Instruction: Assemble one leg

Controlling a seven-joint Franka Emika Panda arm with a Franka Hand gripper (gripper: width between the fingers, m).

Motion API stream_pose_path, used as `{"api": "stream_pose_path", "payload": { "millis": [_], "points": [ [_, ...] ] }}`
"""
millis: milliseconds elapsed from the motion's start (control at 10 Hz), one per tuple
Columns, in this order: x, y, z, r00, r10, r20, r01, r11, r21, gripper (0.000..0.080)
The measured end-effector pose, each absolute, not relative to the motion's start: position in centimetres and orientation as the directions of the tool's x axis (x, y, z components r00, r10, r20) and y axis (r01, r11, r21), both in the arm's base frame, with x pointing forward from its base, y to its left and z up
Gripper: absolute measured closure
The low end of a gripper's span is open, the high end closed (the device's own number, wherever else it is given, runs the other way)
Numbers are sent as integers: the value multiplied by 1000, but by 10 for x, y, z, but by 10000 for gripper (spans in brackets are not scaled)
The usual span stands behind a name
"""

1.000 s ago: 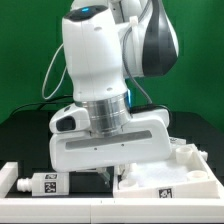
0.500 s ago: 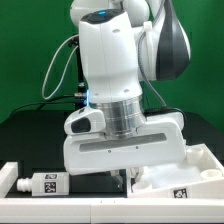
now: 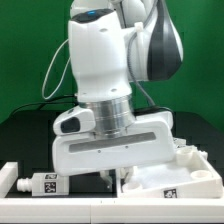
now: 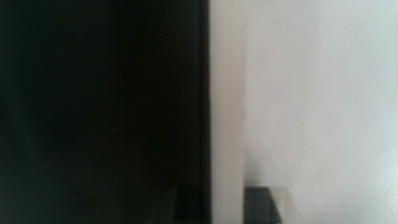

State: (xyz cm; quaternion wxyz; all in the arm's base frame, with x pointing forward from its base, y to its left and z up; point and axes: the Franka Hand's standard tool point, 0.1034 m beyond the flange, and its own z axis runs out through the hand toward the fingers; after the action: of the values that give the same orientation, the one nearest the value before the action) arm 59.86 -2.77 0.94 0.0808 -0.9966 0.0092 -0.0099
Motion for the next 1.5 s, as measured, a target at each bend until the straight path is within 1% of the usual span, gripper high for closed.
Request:
{"api": "stream_pose_path", "payload": {
  "millis": [300, 400, 600, 800, 1200, 1300, 1400, 1500],
  "points": [
    [598, -37, 9, 1000, -8, 23, -4, -988, -156, 740],
    [598, -36, 9, 1000, -9, 23, -5, -988, -156, 740],
    [601, -24, 9, 999, -25, 28, -21, -988, -153, 740],
    [603, -24, 9, 998, -40, 40, -34, -989, -147, 740],
    [603, -24, 9, 997, -61, 41, -54, -987, -153, 740],
    [603, -23, 8, 997, -60, 41, -53, -987, -154, 676],
    [603, -23, 8, 997, -60, 41, -53, -987, -154, 489],
    [603, -23, 8, 997, -60, 40, -53, -987, -154, 353]
  ]
}}
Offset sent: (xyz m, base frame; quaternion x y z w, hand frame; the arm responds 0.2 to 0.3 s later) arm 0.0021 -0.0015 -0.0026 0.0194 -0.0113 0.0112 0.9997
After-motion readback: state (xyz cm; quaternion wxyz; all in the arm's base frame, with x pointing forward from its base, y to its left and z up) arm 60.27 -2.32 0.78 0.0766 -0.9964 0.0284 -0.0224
